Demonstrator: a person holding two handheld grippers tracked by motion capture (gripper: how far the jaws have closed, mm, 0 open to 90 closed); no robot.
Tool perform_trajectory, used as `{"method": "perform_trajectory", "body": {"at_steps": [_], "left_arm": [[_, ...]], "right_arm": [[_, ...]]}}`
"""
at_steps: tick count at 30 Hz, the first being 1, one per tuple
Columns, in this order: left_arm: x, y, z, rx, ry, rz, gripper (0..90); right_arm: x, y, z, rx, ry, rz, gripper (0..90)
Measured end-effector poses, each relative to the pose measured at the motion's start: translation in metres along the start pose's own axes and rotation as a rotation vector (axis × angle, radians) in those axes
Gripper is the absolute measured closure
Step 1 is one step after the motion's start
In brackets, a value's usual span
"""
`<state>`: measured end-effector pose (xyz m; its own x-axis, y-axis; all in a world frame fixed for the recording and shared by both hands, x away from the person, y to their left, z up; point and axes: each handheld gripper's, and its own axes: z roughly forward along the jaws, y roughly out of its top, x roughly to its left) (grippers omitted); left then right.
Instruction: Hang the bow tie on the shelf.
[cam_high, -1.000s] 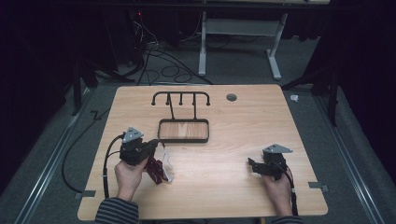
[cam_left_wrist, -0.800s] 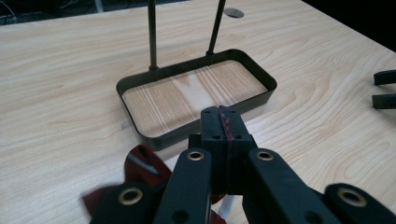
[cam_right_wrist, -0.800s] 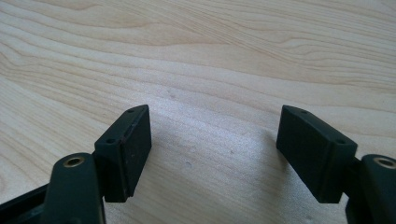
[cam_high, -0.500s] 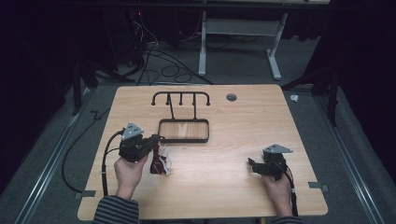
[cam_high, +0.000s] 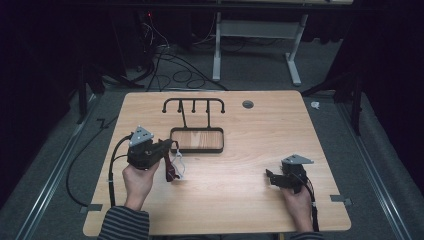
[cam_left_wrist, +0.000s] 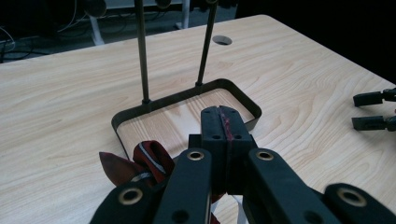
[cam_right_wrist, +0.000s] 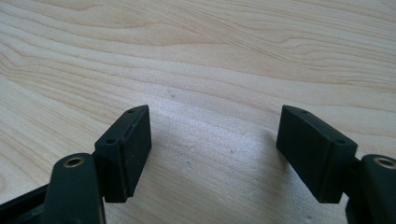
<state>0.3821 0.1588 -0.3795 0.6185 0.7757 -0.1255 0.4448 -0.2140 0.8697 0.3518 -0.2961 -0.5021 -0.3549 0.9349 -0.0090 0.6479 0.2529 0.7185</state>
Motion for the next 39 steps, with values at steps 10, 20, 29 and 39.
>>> {"method": "perform_trajectory", "body": {"at_steps": [10, 20, 29, 39], "left_arm": [[-0.002, 0.009, 0.0, -0.022, -0.005, 0.009, 90.0], [-0.004, 0.018, 0.004, -0.019, -0.023, 0.014, 90.0], [-0.006, 0.027, 0.007, -0.015, -0.029, 0.028, 90.0], [-0.008, 0.035, 0.011, -0.02, -0.042, 0.027, 89.9]], "right_arm": [[0.0, 0.0, 0.0, 0.0, 0.0, 0.0, 27.6], [0.0, 0.0, 0.0, 0.0, 0.0, -0.001, 27.5], [0.0, 0.0, 0.0, 0.0, 0.0, -0.001, 27.4], [0.0, 0.0, 0.0, 0.001, 0.0, -0.003, 27.4]]}}
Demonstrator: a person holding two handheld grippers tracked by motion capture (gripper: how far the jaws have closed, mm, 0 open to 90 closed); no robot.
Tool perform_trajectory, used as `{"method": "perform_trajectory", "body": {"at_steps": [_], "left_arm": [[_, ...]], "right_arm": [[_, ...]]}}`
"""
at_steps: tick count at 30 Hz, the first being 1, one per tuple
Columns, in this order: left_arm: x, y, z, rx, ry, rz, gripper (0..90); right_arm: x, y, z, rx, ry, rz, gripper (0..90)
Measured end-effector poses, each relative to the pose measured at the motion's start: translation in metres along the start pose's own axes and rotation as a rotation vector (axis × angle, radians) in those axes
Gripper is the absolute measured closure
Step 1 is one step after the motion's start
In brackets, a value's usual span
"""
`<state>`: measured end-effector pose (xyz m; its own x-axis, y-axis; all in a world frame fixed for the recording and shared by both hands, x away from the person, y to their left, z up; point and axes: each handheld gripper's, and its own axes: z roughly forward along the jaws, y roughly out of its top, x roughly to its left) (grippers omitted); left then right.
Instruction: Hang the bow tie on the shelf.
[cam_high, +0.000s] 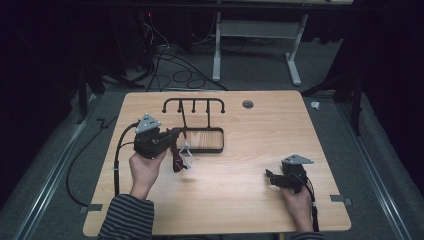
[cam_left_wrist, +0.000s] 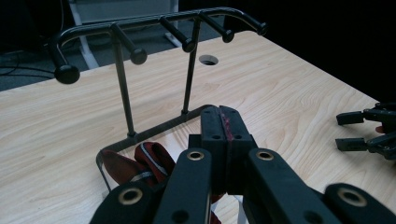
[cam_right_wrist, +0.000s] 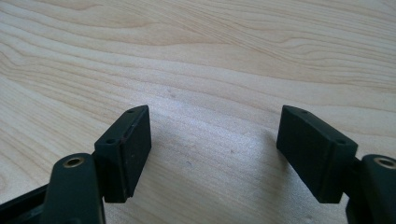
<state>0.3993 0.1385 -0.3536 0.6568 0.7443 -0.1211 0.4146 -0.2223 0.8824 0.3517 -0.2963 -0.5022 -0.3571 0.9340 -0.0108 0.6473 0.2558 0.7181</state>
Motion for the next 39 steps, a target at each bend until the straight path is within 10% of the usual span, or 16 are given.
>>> {"method": "perform_trajectory", "body": {"at_steps": [39], "left_arm": [[0.0, 0.03, 0.027, 0.0, -0.016, 0.011, 89.9]], "right_arm": [[0.0, 0.0, 0.0, 0.001, 0.001, 0.003, 27.4]]}}
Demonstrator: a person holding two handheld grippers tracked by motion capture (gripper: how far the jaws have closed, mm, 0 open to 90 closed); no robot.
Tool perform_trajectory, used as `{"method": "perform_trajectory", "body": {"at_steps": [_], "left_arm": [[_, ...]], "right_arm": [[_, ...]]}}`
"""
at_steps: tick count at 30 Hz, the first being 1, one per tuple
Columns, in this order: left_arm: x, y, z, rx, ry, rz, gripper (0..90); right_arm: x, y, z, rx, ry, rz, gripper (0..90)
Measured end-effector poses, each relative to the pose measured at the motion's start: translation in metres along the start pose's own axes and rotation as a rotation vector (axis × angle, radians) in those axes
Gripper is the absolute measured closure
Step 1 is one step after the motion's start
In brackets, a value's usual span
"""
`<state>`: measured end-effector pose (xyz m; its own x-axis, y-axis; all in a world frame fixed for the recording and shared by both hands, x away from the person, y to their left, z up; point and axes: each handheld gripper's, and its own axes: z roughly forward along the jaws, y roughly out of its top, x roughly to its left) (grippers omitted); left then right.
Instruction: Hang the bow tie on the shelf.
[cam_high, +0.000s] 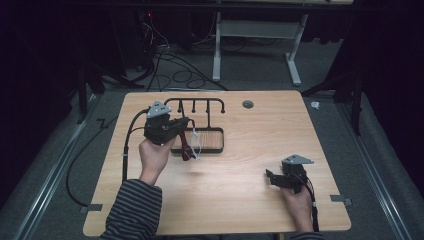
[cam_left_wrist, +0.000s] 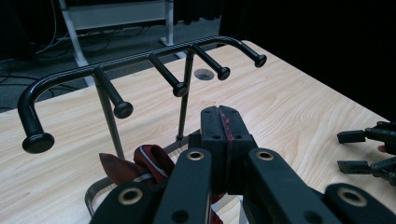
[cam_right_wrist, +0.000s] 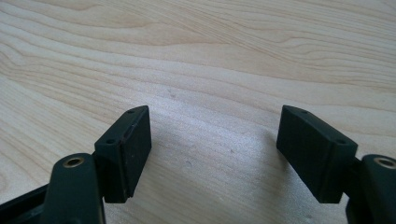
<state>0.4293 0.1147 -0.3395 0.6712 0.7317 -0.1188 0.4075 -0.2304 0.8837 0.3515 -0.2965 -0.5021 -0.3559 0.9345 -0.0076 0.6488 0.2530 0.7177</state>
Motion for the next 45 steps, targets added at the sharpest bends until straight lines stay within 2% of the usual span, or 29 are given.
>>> {"method": "perform_trajectory", "body": {"at_steps": [13, 27, 45], "left_arm": [[-0.001, 0.009, 0.01, -0.008, -0.002, 0.004, 89.9], [0.0, 0.018, 0.021, -0.006, 0.015, 0.006, 89.9], [0.014, 0.018, 0.035, -0.017, 0.051, -0.039, 89.9]], "right_arm": [[0.0, 0.0, 0.0, 0.0, 0.0, 0.0, 27.5], [0.0, 0.0, 0.0, 0.0, 0.001, -0.001, 27.3], [0.0, 0.0, 0.0, 0.0, 0.001, -0.002, 27.3]]}}
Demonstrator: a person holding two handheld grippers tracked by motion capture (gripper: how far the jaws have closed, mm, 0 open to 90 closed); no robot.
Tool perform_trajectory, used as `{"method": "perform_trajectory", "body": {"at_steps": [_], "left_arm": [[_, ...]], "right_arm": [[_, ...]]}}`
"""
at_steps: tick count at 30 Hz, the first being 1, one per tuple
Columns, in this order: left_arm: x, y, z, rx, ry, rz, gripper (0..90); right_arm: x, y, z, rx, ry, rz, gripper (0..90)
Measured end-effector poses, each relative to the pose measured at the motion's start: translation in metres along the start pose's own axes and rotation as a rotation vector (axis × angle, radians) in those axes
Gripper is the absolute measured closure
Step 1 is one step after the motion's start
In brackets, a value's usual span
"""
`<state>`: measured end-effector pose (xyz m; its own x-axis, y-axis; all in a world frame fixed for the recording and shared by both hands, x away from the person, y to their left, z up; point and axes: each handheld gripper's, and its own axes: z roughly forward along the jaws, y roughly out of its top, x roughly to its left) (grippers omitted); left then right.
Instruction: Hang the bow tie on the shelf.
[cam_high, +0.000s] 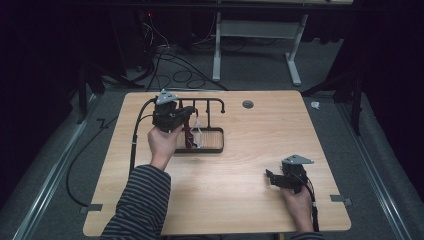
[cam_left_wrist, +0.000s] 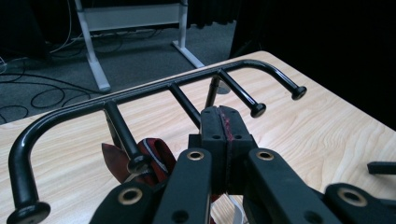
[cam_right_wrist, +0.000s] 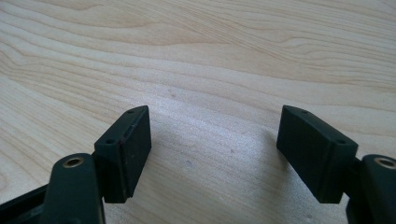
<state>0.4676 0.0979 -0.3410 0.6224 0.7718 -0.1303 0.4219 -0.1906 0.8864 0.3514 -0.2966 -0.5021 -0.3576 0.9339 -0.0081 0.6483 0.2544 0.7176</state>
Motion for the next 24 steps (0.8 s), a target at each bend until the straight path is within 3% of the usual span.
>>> {"method": "perform_trajectory", "body": {"at_steps": [24], "left_arm": [[0.009, 0.002, 0.014, 0.006, 0.056, -0.009, 87.0]], "right_arm": [[0.0, 0.0, 0.0, -0.002, 0.0, 0.0, 27.3]]}}
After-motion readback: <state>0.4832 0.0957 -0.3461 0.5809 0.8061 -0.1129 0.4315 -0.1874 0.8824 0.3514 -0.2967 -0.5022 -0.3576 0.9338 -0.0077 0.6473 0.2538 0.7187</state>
